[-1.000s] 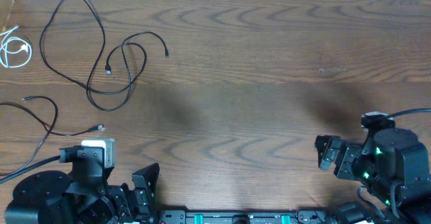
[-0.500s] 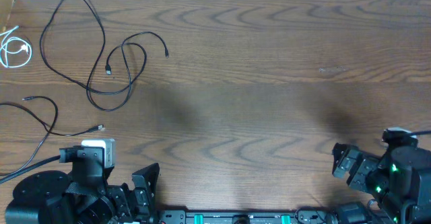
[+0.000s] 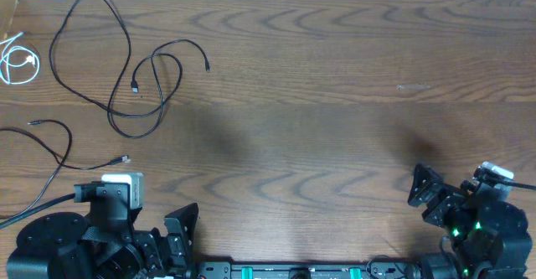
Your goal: Untangle cables
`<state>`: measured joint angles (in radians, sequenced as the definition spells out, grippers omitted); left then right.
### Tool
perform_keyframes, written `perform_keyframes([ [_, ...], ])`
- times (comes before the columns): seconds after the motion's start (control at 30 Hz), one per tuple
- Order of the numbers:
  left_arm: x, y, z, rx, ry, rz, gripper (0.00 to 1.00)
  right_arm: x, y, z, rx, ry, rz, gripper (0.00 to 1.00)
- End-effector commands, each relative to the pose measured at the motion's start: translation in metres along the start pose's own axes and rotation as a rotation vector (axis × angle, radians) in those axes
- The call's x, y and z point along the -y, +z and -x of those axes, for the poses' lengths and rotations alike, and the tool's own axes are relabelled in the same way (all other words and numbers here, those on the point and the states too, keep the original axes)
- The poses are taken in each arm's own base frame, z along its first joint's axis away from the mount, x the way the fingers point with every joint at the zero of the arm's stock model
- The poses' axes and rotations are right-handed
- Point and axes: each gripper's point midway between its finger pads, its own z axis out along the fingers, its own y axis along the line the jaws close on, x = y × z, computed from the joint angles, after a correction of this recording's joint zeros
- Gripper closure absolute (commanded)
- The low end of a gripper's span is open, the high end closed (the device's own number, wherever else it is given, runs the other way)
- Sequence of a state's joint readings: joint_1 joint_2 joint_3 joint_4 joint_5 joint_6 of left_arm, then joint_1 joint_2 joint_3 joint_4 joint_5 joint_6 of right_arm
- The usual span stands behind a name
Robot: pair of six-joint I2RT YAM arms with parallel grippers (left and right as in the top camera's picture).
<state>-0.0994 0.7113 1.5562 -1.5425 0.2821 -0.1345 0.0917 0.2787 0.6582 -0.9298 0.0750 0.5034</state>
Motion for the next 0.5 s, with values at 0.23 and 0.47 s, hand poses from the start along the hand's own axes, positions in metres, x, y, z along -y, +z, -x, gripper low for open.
perform_keyframes([
  [0.23, -0.001, 0.001, 0.001, 0.001, -0.007, 0.005, 0.05, -0.004, 0.02, -0.012, 0.071, -0.137, 0.091, 0.01],
  [0.47, -0.001, 0.001, 0.001, 0.001, -0.007, 0.005, 0.05, -0.006, 0.037, -0.017, 0.092, -0.181, 0.117, 0.01],
])
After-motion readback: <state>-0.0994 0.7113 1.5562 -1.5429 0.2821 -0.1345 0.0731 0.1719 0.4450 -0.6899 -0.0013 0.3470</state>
